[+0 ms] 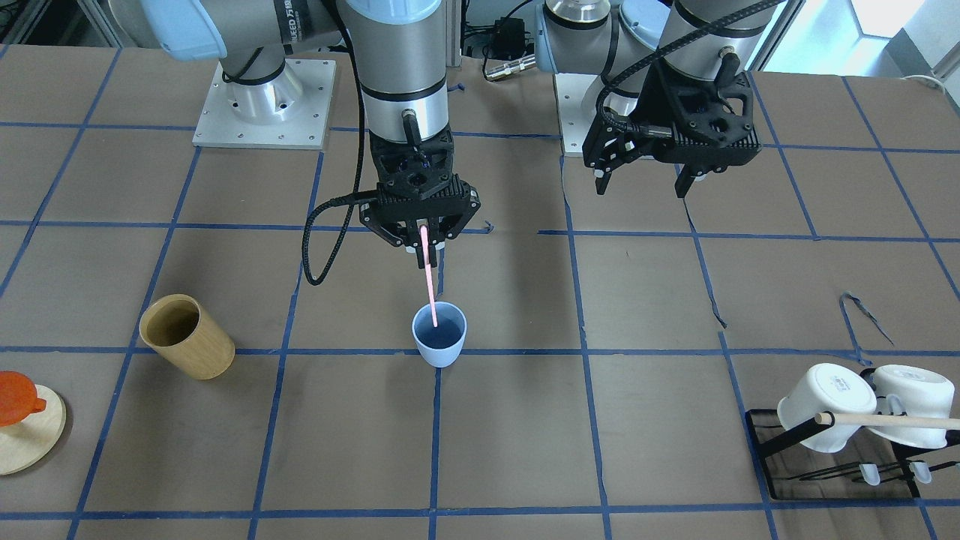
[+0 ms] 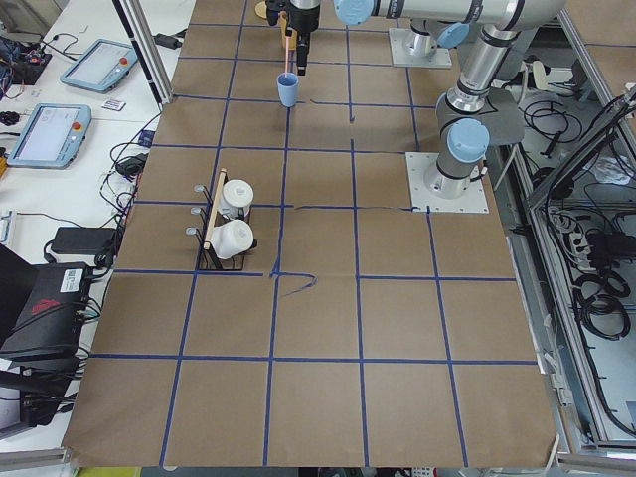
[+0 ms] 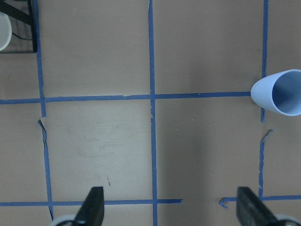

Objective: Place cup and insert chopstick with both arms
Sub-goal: 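Lower the pink chopstick into the light blue cup and open the right gripper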

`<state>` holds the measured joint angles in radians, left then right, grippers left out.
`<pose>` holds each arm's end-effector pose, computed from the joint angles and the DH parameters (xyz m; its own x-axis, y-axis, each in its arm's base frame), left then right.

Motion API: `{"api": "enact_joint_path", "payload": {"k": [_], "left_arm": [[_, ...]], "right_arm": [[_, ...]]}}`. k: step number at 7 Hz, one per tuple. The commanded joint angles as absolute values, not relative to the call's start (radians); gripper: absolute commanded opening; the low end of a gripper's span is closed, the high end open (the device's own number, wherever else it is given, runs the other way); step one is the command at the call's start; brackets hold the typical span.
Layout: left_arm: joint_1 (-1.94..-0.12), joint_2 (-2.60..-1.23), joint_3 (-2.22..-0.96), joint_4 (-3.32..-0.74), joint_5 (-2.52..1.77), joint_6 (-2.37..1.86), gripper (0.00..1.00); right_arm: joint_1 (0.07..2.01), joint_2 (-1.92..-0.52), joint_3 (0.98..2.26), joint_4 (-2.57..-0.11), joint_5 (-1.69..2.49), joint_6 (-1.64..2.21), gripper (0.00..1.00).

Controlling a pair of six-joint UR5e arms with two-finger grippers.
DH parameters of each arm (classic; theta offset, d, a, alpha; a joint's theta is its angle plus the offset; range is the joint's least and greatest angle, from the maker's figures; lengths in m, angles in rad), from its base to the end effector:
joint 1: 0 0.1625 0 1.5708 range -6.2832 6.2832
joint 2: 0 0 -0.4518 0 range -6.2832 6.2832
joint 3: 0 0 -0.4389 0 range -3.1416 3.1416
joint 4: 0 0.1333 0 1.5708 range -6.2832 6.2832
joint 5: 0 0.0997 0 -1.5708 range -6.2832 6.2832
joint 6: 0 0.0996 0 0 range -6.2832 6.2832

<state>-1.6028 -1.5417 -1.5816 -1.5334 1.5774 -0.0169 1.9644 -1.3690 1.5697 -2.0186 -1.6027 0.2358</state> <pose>-0.1496 -0.5263 0.5282 -0.9999 0.0148 -0.0057 0.0151 0.9983 -0.0558 0.3663 -0.5427 0.4455 -0.9873 -0.1565 -0.0271 -0.1452 0.9586 -0.2451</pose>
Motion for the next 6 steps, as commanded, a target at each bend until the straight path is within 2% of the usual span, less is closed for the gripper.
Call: {"api": "enact_joint_path", "payload": {"k": [1,2,3,4,5,6], "left_arm": [[-1.603,-1.539,-1.578,-1.534,1.577,-0.017,1.00],[-1.603,-1.539,-1.577,-1.534,1.577,-0.017,1.00],[-1.605,-1.539,-1.578,-1.535,1.577,-0.017,1.00],[-1.605,-1.537,-1.578,-1.536,1.577,-0.017,1.00],[-1.605,-1.539,-1.578,-1.534,1.577,-0.017,1.00],[-1.605,-1.537,-1.578,-1.535,1.577,-0.017,1.00]], "right_arm": [[1.965,-1.359,1.609,-2.026,-1.632,0.236,0.00],[1.965,-1.350,1.611,-2.031,-1.634,0.233,0.00],[1.965,-1.318,1.617,-2.083,-1.635,0.226,0.13],[1.965,-1.307,1.615,-2.107,-1.635,0.225,0.50],[1.960,-1.307,1.606,-2.111,-1.644,0.219,0.60],[1.948,-1.310,1.579,-2.111,-1.661,0.175,0.61]]}}
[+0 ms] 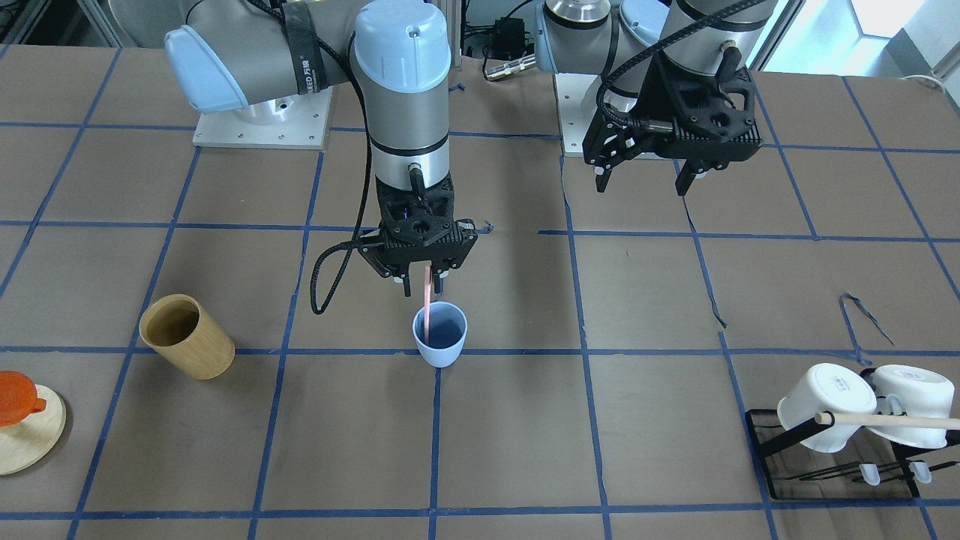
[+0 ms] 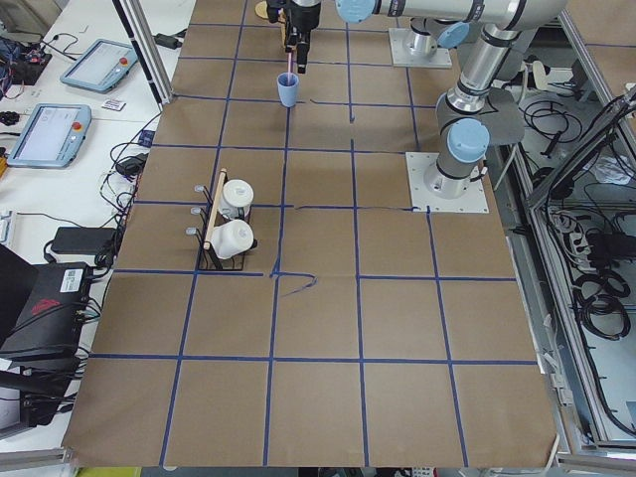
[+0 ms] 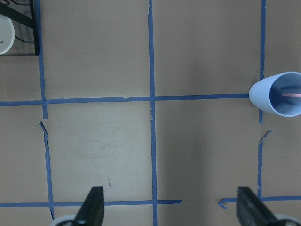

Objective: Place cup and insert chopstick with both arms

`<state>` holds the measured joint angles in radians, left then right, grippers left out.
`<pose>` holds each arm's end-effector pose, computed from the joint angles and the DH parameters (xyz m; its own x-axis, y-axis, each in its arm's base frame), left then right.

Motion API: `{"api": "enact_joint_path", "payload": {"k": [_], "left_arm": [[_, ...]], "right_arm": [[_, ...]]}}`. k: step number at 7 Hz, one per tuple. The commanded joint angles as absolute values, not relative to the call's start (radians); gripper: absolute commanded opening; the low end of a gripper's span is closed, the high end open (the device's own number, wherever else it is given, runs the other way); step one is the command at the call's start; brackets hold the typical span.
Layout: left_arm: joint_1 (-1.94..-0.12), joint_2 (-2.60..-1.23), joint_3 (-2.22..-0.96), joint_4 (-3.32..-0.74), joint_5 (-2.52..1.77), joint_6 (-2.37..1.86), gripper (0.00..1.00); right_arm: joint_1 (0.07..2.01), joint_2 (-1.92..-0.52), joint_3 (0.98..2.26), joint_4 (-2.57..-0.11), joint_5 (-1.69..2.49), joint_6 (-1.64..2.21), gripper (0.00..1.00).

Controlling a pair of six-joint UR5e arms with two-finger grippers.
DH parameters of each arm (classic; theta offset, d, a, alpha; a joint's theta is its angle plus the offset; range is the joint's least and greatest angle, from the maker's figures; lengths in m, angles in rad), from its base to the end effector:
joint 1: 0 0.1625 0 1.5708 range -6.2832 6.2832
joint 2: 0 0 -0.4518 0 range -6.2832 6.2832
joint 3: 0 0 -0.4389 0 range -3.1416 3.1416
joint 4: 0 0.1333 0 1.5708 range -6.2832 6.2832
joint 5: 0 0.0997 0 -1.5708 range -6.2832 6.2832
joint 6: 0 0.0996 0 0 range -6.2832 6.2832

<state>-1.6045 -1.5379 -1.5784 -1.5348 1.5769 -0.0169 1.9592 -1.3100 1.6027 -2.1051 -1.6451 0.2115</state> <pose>-0.1505 -0.5247 0.5319 -0.9999 0.0165 -0.0051 0.0167 0.9980 -0.0613 0.3655 -0.5607 0.3998 -0.9862 -0.1645 0.0202 -0.1643 0.9544 -0.2491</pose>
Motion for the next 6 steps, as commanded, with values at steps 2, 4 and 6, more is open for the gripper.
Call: {"api": "enact_joint_path", "payload": {"k": [2,4,6], "left_arm": [[-1.605,-1.536,-1.578,-1.536,1.577,-0.017,1.00],[-1.605,-1.536,-1.578,-1.537,1.577,-0.017,1.00],[-1.605,-1.535,-1.577,-1.542,1.577,-0.017,1.00]], "right_arm": [[1.854,-1.318,1.395,-1.838,-1.657,0.090,0.61],[1.677,-1.324,1.306,-1.671,-1.614,-0.100,0.61],[1.576,-1.383,1.312,-1.561,-1.605,-0.239,0.66]]}}
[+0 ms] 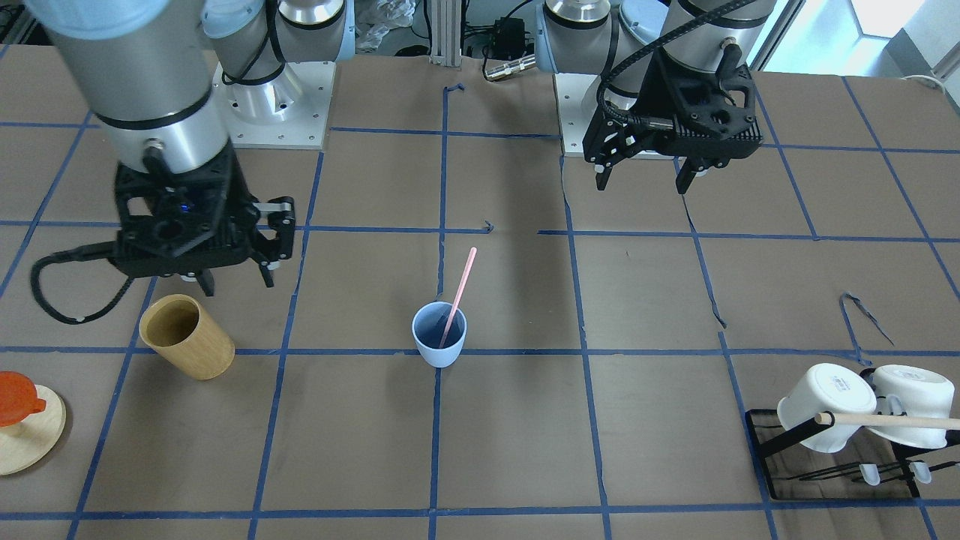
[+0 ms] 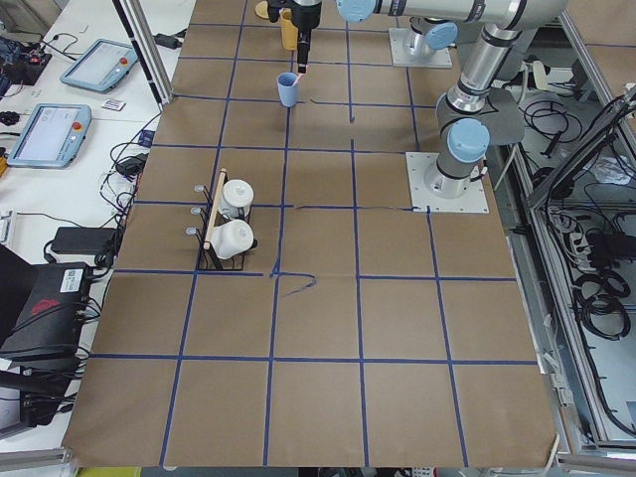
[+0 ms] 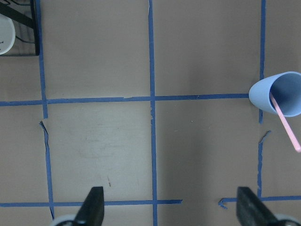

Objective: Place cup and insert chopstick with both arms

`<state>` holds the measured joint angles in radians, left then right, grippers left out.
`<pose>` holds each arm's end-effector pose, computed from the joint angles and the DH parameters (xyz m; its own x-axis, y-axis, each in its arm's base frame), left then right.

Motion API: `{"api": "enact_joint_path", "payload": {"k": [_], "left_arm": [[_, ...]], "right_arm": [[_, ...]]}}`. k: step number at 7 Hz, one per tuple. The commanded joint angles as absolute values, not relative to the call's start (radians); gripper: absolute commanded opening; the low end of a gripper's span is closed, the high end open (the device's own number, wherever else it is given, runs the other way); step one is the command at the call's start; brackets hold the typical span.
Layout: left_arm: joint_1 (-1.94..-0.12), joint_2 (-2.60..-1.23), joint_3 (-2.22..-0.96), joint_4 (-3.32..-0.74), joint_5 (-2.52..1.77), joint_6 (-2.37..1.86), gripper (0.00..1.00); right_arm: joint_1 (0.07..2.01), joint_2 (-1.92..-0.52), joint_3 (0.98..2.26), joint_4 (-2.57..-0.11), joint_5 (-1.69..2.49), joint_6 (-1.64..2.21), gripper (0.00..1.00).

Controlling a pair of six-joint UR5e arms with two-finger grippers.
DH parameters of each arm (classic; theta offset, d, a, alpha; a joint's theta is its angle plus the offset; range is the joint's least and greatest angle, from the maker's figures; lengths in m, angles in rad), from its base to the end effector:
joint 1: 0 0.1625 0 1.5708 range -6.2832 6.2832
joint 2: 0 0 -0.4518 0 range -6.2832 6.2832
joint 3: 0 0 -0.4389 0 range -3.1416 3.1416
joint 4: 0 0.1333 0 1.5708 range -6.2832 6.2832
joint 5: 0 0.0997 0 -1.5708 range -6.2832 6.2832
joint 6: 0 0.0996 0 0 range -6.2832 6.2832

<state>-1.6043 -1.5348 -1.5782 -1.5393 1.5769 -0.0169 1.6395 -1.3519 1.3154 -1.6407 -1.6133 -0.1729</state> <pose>-0.1503 -0.5232 0.5331 -0.9999 0.0163 -0.0051 0.0165 0.9981 -0.0601 0.1731 -0.6360 0.5312 -0.9704 -0.2338 0.0599 -0.2388 0.9662 -0.0973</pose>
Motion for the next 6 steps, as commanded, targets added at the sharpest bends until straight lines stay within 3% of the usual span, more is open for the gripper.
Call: {"api": "enact_joint_path", "payload": {"k": [1,4,5,6], "left_arm": [[-1.605,-1.534,-1.577,-1.542,1.577,-0.017,1.00],[-1.603,-1.531,-1.577,-1.551,1.577,-0.017,1.00],[-1.603,-1.532,-1.575,-1.549,1.577,-0.017,1.00],[-1.605,-1.531,-1.575,-1.551,1.577,-0.017,1.00]], "right_arm": [[1.571,-1.420,1.319,-1.518,-1.606,-0.239,0.67],[1.585,-1.532,1.465,-1.543,-1.598,-0.236,0.80],[1.600,-1.539,1.462,-1.557,-1.557,-0.232,1.00],[1.600,-1.536,1.473,-1.587,-1.555,-0.180,1.00]]}}
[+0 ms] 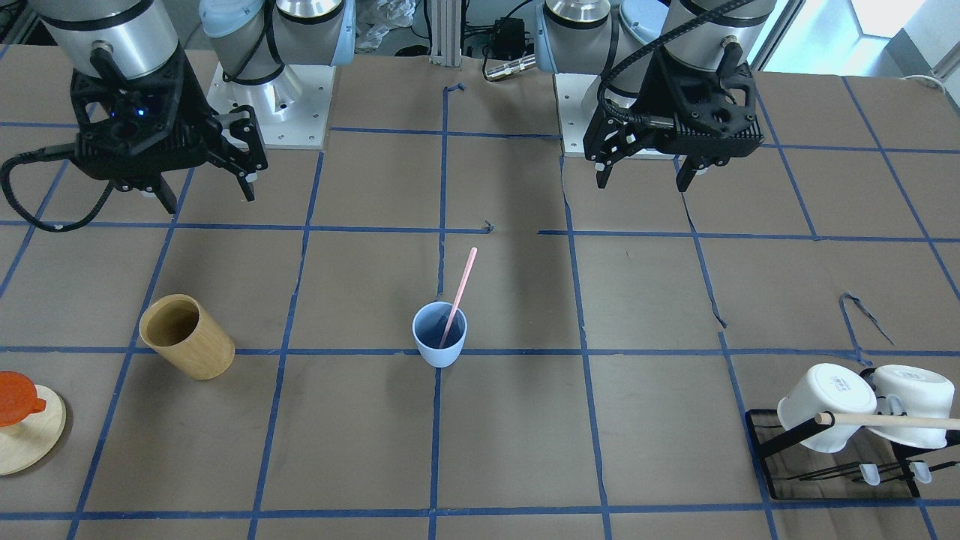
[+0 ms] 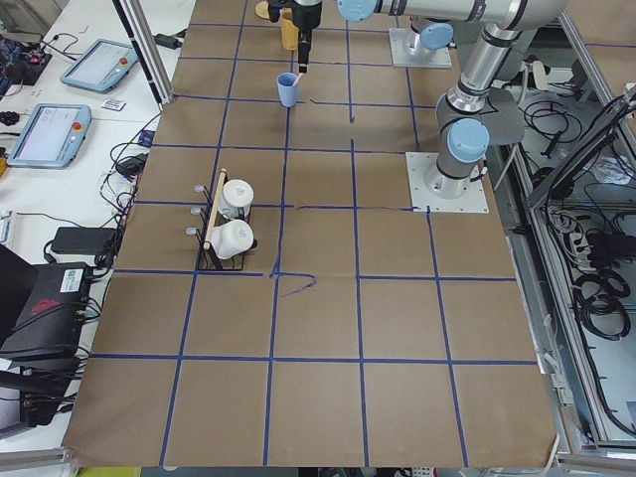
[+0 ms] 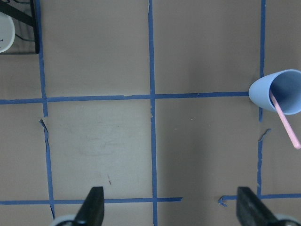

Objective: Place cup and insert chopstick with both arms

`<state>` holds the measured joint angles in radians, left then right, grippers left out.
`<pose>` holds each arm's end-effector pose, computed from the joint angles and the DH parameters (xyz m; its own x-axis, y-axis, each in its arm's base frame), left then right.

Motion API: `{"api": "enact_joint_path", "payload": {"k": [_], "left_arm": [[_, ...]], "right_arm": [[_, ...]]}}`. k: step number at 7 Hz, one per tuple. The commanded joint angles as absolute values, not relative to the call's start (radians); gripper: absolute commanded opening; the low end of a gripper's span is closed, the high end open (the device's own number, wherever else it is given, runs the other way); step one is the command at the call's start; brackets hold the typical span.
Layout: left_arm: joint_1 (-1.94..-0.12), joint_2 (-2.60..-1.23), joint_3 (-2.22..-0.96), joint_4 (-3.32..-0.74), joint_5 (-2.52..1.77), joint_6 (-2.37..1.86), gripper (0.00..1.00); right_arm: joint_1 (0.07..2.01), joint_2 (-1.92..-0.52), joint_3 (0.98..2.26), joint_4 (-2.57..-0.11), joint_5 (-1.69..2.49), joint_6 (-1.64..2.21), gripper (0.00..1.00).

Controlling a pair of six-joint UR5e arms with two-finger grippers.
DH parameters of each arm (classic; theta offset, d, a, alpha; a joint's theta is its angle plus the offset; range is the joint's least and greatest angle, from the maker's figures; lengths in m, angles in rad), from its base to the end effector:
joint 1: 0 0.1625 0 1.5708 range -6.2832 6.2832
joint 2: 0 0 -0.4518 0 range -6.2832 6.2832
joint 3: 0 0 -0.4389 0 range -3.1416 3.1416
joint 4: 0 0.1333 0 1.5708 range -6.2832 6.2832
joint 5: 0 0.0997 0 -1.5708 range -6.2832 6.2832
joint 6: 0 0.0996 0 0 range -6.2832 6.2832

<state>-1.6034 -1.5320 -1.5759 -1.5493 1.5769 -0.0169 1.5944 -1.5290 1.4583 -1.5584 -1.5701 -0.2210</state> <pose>-0.1498 -0.5216 0.5348 -0.9999 0.0154 -0.0052 0.0157 0.9983 -0.0553 0.1466 -0.5587 0.5513 -0.9702 -0.2418 0.0121 -0.2421 0.9686 -0.0570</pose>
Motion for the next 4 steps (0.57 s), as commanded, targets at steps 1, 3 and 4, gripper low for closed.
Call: {"api": "enact_joint_path", "payload": {"k": [1,3,4], "left_arm": [[-1.603,-1.531,-1.575,-1.551,1.577,-0.017,1.00],[-1.605,-1.531,-1.575,-1.551,1.577,-0.017,1.00],[-1.605,-1.531,-1.575,-1.551,1.577,-0.017,1.00]], "right_arm": [[1.603,-1.539,1.477,-1.644,-1.562,-0.064,1.00],[1.598,-1.580,1.483,-1.663,-1.562,-0.058,1.00],[1.598,-1.588,1.500,-1.655,-1.571,-0.055,1.00]]}}
